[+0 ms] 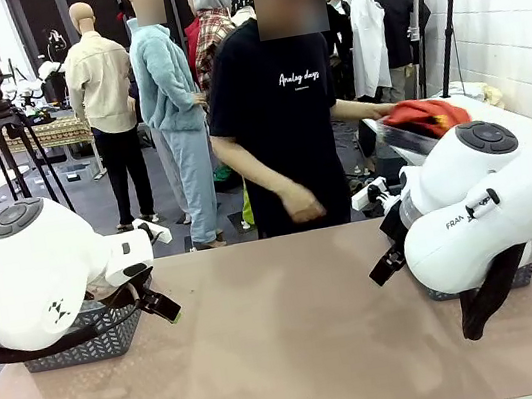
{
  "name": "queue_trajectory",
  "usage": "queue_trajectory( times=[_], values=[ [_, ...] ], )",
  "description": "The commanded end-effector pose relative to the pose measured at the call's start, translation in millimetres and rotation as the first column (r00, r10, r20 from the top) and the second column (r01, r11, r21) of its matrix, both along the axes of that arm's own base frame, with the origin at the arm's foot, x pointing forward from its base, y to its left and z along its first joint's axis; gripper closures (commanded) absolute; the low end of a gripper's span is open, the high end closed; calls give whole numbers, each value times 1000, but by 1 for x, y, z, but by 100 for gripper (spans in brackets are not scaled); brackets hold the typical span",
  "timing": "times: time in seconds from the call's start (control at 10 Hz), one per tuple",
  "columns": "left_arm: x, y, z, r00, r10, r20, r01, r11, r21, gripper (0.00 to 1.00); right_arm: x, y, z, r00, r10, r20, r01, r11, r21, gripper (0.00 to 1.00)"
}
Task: Sort the tops and bottoms.
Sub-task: Lift clothes from the center of the table with your left hand.
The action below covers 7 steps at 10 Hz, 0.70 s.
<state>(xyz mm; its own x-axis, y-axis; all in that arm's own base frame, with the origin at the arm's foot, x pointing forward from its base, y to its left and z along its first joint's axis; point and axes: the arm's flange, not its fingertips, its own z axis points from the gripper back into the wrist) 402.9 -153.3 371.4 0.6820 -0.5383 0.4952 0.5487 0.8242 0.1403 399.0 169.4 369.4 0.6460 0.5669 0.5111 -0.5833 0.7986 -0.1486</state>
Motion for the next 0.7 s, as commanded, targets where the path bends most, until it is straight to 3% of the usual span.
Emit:
queue_trajectory(
  times=[0.0, 0.6],
  values=[
    [1, 2, 0, 1000, 4, 0, -4, 1000, -2, 0, 0, 0, 0, 1000, 1, 0, -1, 1000, -1, 0],
    [1, 2, 0, 1000, 4, 0, -4, 1000, -2, 0, 0, 0, 0, 1000, 0, 0, 0, 1000, 0, 0]
  ],
)
